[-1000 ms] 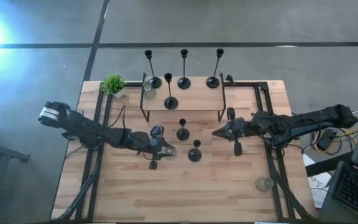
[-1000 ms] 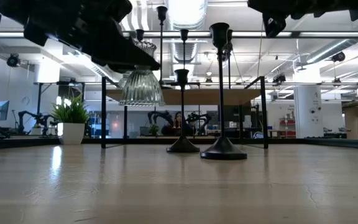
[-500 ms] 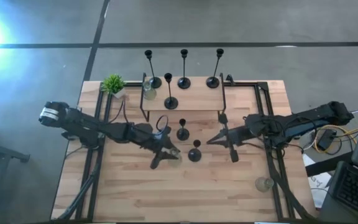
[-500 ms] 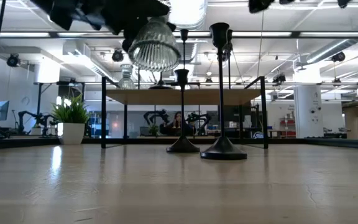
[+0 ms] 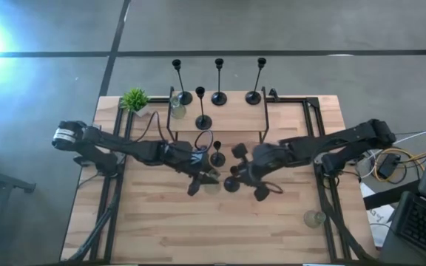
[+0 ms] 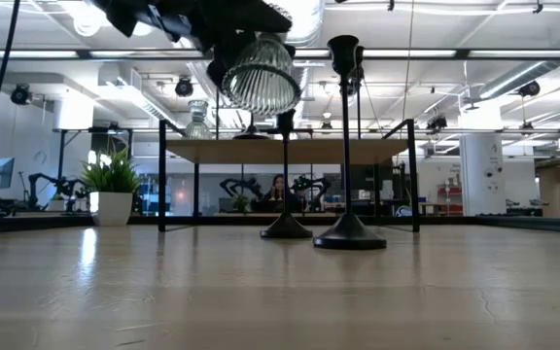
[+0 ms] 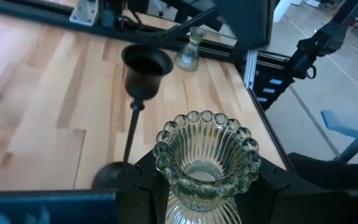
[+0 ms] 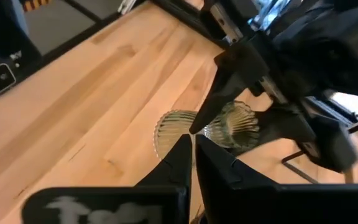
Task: Pick & Place candle stick holders
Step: Put the green candle holder on the shelf
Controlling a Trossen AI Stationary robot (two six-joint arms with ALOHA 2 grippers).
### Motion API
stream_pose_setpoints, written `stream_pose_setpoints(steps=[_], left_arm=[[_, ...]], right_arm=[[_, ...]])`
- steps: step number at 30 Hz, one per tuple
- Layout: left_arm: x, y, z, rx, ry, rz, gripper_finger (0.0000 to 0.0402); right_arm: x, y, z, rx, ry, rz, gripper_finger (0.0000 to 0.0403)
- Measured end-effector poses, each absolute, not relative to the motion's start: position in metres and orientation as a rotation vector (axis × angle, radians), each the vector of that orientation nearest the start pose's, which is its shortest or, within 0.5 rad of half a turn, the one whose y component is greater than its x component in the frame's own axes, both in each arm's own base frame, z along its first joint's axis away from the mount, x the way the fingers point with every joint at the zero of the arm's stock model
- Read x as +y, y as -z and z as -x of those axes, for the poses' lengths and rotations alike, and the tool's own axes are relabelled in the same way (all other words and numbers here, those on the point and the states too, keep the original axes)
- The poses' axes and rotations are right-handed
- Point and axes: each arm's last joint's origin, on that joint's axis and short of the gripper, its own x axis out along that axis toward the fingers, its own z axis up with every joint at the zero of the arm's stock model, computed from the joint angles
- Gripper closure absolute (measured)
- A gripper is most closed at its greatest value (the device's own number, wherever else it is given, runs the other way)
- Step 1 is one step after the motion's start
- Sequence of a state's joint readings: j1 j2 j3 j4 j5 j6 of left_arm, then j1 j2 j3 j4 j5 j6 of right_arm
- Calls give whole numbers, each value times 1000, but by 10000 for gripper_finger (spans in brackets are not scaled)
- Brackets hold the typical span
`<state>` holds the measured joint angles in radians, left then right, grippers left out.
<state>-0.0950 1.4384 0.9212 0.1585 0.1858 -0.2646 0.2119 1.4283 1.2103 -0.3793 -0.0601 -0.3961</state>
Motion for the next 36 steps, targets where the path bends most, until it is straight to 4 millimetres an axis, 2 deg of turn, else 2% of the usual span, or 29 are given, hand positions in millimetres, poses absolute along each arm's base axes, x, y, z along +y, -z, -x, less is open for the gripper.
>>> stream_pose_setpoints(steps=[6,11,20,25,36], left_arm=[[-36,-267,-317,373,254,231,265],[-38,-264,-315,410,335,246,265],[-37,-272,-318,370,337,296,265],[-36,-278,-320,316,365,346,265],[-34,-271,-326,333,383,404,265]], right_arm=[[71,-314,-322,565,-369,413,351],[71,-322,-323,533,-368,432,317],[71,-322,-323,519,-388,503,275],[72,-320,-326,519,-399,534,269],[72,-315,-332,513,-382,592,282]])
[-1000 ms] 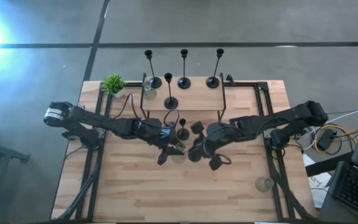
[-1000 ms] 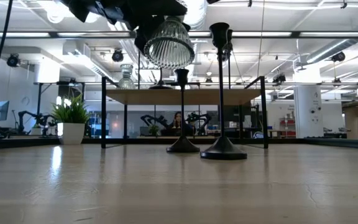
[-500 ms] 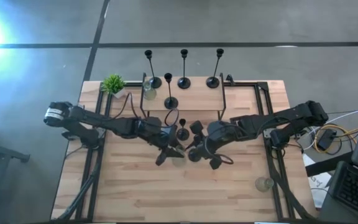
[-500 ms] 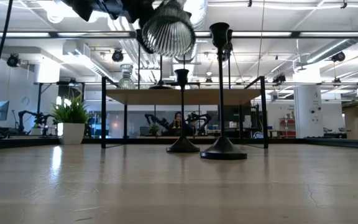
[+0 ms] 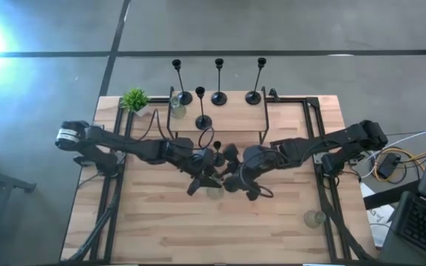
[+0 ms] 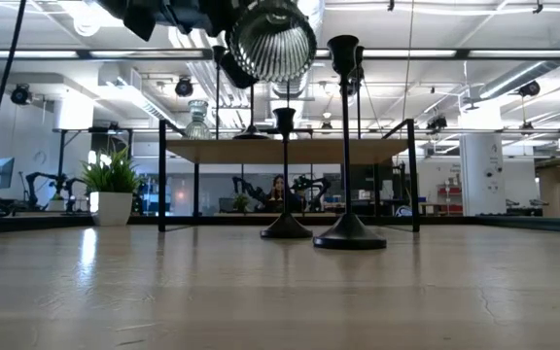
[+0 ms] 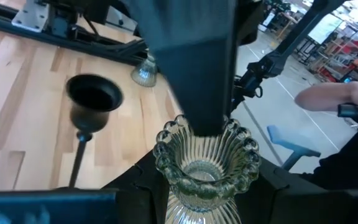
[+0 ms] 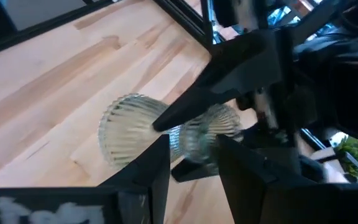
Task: Pick & Place candle stick holders
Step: Put the green candle holder on the shelf
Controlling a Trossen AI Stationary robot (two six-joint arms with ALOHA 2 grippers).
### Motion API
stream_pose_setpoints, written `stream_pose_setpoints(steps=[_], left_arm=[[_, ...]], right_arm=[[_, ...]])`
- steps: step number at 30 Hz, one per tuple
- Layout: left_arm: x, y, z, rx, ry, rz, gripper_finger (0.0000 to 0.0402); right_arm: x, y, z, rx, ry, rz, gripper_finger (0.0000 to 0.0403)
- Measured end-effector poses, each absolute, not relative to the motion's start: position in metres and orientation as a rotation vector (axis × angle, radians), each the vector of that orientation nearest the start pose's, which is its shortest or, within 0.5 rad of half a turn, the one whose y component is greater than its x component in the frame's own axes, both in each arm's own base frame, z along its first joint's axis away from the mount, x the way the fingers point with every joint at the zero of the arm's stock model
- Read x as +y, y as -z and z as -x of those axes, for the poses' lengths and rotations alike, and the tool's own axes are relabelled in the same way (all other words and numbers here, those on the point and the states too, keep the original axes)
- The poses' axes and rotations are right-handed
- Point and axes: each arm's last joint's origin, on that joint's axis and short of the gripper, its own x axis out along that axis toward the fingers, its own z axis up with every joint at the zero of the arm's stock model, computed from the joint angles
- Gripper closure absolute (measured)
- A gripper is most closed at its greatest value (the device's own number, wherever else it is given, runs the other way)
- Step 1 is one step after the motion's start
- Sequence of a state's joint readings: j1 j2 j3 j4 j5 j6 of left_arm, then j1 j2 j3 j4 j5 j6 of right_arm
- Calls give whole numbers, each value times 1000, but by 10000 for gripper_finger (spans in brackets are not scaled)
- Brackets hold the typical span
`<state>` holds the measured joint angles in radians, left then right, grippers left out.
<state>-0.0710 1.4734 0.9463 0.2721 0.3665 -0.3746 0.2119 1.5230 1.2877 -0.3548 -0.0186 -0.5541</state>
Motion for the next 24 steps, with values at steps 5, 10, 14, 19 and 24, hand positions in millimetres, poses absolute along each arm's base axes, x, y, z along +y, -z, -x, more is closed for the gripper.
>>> stream_pose_setpoints(steps=[5,10,14,19,24], left_arm=[[-33,-266,-331,334,406,420,265],[-32,-267,-331,331,412,417,265],[-32,-268,-331,321,421,408,265],[-32,-269,-331,307,426,396,265],[-32,-269,-331,304,428,391,265]], right_arm=[[73,-312,-336,504,-384,591,284],[77,-311,-335,510,-399,594,307],[79,-312,-334,504,-401,596,337],[79,-313,-334,500,-401,595,379],[79,-313,-334,501,-401,591,391]])
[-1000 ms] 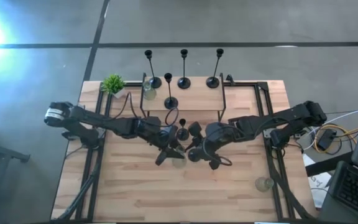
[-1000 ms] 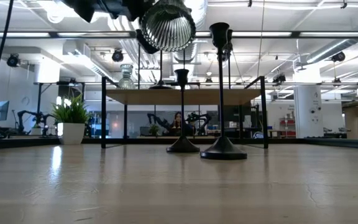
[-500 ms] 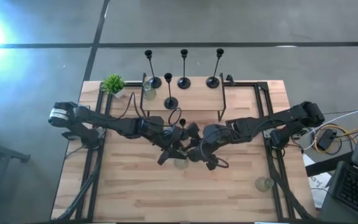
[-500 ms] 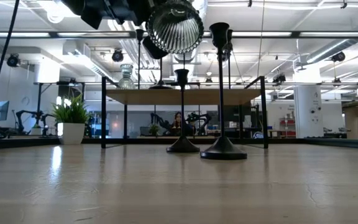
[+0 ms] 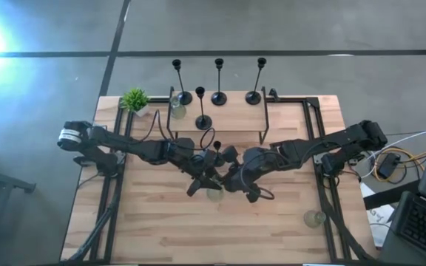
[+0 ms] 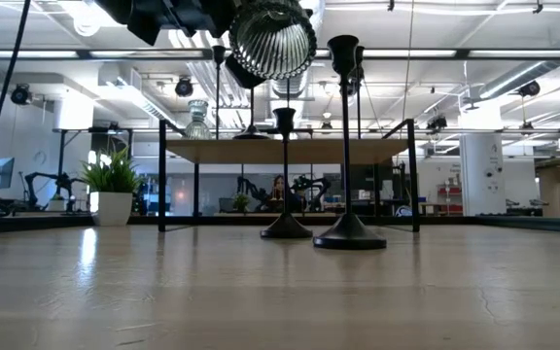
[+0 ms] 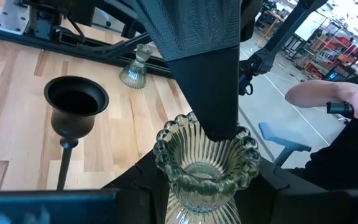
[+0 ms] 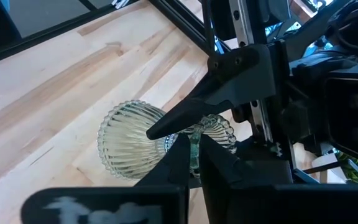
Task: Pick & Place candle stick holders
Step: Put the green candle holder on the shelf
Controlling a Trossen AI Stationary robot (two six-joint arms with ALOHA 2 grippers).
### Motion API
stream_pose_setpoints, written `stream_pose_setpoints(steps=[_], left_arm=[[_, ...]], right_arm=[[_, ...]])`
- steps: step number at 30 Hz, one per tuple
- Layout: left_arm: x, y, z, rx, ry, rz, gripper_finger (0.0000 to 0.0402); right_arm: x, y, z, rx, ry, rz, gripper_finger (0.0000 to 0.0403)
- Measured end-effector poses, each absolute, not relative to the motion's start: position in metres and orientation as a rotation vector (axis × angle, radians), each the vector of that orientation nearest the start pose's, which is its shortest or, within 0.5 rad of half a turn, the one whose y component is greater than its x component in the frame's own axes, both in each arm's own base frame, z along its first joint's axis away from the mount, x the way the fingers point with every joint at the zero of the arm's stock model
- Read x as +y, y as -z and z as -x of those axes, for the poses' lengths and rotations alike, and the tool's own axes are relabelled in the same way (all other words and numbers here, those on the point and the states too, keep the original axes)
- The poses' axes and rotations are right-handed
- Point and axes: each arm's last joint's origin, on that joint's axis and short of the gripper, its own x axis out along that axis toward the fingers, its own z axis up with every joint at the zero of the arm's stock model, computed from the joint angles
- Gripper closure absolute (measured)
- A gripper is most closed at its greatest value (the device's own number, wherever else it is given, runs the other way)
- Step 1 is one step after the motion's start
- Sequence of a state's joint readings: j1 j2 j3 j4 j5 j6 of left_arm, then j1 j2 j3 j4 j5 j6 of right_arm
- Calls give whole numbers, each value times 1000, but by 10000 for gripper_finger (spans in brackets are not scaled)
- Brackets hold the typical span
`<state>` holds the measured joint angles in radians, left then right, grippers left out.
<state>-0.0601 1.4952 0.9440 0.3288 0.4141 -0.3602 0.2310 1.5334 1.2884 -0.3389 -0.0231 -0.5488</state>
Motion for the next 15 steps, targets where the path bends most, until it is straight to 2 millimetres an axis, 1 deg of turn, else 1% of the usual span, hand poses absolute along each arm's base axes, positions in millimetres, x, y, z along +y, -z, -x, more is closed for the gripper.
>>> stream_pose_setpoints(steps=[11,13,15], left_arm=[[-32,-269,-331,291,431,352,262],[-32,-269,-331,286,431,349,239],[-32,-269,-331,288,429,347,206]], right_arm=[[79,-314,-333,500,-401,592,394],[79,-313,-333,506,-403,593,394],[78,-312,-332,524,-390,602,394]])
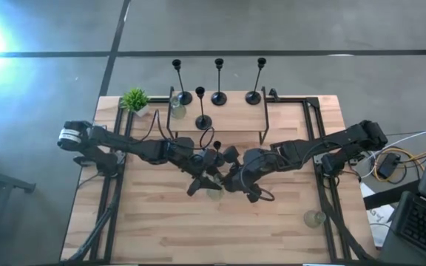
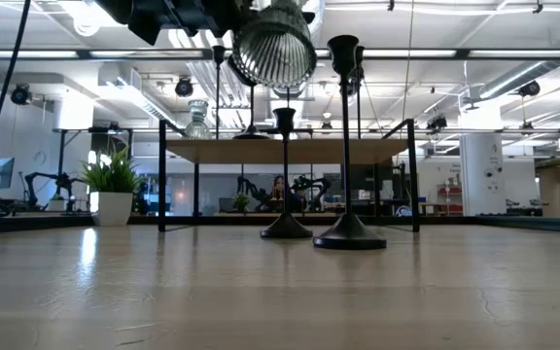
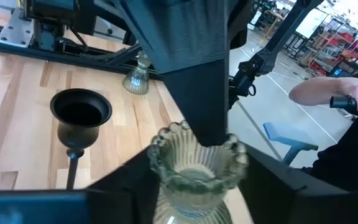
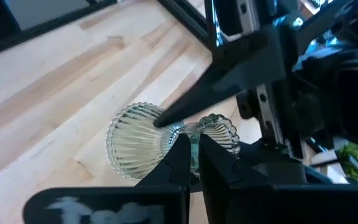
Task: Pick & Place candle stick holders
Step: Put the green candle holder on the shelf
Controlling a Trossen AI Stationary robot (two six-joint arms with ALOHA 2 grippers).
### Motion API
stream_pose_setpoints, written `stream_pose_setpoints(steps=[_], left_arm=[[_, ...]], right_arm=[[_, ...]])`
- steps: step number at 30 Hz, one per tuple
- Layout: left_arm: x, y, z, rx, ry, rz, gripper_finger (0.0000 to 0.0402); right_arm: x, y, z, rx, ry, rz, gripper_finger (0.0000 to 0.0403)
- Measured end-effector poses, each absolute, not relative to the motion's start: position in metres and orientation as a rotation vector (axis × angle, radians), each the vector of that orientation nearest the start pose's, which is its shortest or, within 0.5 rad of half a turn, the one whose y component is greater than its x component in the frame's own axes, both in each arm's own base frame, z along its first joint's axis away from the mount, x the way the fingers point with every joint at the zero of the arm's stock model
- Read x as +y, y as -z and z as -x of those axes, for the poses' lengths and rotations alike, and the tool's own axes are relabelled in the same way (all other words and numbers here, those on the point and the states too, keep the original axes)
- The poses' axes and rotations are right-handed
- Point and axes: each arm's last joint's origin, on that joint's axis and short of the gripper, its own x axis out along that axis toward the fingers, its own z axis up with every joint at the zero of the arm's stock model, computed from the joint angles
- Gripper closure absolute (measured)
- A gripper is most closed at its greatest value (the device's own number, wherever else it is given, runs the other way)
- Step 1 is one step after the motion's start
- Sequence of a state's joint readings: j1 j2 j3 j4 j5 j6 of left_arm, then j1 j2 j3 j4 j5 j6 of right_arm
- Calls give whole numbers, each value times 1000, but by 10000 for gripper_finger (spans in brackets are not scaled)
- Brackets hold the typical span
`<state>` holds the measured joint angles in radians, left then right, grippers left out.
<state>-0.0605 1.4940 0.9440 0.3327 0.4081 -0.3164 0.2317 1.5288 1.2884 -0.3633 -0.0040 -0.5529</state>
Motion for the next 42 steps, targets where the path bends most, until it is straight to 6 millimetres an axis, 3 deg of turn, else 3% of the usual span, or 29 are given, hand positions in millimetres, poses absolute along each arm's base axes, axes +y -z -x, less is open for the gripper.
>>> stream_pose_setpoints(steps=[5,12,17,26,31,42], left_arm=[[-32,-270,-331,281,432,327,144],[-33,-273,-327,295,486,351,102],[-32,-280,-312,376,458,382,98],[-32,-302,-280,382,209,256,96],[-28,-309,-262,381,84,210,99],[-18,-299,-227,345,-110,168,101]], right_arm=[[77,-315,-329,527,-365,608,394],[77,-326,-328,504,-355,608,395],[77,-339,-326,507,-357,611,395],[71,-362,-319,538,-229,669,395],[65,-382,-304,530,-120,699,395],[16,-402,-257,665,193,591,395]])
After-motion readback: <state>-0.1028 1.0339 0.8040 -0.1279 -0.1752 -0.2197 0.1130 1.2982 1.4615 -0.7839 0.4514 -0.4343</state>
